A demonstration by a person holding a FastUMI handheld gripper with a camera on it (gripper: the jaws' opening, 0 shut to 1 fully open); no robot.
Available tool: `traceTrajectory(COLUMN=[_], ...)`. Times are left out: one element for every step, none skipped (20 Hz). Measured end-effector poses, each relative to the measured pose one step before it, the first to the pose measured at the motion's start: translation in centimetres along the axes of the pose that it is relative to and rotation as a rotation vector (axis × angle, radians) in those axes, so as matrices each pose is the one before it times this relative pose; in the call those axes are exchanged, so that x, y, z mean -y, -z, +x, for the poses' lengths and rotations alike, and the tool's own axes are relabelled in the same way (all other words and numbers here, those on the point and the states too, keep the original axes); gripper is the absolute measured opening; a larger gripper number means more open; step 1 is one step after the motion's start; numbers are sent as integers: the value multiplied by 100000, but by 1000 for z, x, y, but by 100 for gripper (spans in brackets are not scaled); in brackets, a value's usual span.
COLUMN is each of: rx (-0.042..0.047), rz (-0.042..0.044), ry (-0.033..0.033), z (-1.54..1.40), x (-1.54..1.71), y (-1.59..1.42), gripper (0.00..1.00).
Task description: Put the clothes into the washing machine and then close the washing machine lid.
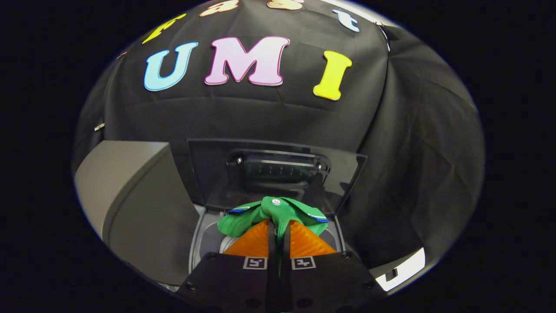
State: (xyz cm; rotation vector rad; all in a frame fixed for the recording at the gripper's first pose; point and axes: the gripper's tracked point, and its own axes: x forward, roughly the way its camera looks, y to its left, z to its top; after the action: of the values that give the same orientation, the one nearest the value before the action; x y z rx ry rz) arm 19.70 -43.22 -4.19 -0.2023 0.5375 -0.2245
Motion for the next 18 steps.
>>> traceTrajectory(rx=[-1723, -2100, -1485, -1728, -2139, -1861, -1202, -1688, -2165, -1719, -2646, -2161, -1996, -2280, -1418, -2058, -1554, -1106], rz=[-687, -528, 27, 380, 467, 170, -172, -158, -641, -1197, -1368, -235, -511, -806, -76, 417, 929, 610], ry=[-719, 411, -348, 161, -206, 93, 138, -452, -677, -476, -8, -1341, -178, -439, -566, -218, -473, -113], z=[574, 702, 420, 915, 778, 705, 653, 631, 631, 776, 679, 667, 708, 736, 638, 541, 465, 512], x=[-83, 13, 58, -8, -117, -112, 127, -252, -166, -163, -126, -577, -243, -303, -320, -155, -327, -241], y=[1086, 858, 732, 949, 969, 813, 692, 699, 923, 687, 779, 796, 917, 707, 483, 669, 427, 297], gripper=[6, 6, 6, 6, 6, 6, 6, 6, 6, 6, 6, 6, 6, 6, 6, 6, 6, 6])
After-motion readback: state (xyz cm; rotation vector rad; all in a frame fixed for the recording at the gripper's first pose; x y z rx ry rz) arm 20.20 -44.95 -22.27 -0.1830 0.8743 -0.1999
